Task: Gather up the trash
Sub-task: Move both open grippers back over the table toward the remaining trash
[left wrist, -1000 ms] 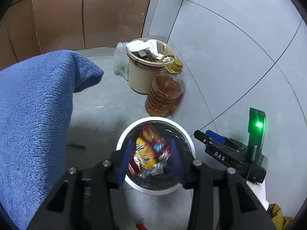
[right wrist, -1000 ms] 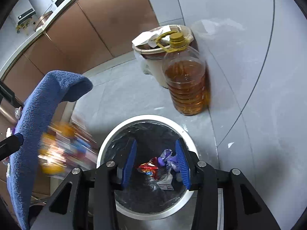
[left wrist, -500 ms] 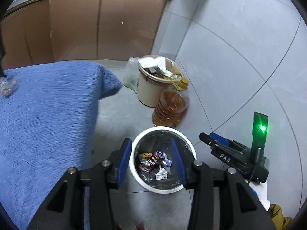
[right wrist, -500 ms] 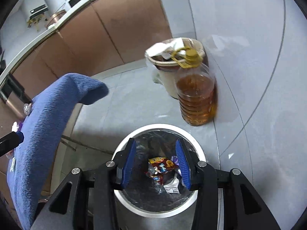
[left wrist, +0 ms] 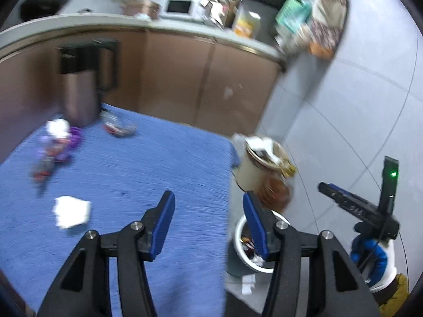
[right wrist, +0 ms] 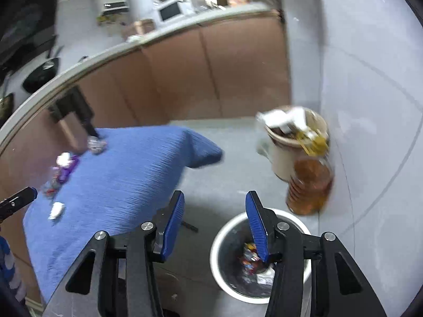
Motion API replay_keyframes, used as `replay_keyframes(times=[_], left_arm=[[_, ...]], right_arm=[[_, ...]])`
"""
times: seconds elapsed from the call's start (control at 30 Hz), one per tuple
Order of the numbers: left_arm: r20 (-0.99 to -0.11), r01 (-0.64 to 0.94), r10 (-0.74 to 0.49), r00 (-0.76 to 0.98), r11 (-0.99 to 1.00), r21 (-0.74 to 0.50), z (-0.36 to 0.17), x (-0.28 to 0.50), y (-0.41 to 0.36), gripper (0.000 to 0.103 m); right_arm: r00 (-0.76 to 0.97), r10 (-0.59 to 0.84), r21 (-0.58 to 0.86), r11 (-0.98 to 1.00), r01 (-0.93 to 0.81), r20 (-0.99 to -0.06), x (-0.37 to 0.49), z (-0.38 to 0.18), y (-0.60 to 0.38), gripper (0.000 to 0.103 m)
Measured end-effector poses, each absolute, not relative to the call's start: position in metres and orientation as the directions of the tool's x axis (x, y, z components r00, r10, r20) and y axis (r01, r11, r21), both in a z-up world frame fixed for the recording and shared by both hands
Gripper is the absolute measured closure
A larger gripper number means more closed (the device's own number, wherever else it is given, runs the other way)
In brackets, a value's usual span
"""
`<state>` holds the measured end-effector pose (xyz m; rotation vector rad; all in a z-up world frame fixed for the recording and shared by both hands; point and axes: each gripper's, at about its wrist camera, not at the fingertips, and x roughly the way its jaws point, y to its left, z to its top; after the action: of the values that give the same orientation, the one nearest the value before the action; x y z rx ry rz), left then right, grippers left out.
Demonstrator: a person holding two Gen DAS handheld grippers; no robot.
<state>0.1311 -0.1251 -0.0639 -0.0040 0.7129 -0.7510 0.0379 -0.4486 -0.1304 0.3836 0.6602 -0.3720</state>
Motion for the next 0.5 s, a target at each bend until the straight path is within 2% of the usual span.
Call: replay_keyframes(times=[0.2, 0.5], left_arm=[[-0.546, 0.511, -0.552, 0.630, 0.824, -0.243, -0.053, 0.142, -0.031, 0.051], [-0.563, 0.335, -0.417, 0.713, 0.909, -0.249, -0.067, 0.179, 0.060, 0.051]], right_arm=[[0.804, -0.154, 0.190, 0.930, 0.314, -0.575, 0.053, -0.071, -0.390, 0.051], [0.856, -0.017, 0.160, 0.980, 0.116, -0.516, 0.106, -0.024, -0.320, 0.047]])
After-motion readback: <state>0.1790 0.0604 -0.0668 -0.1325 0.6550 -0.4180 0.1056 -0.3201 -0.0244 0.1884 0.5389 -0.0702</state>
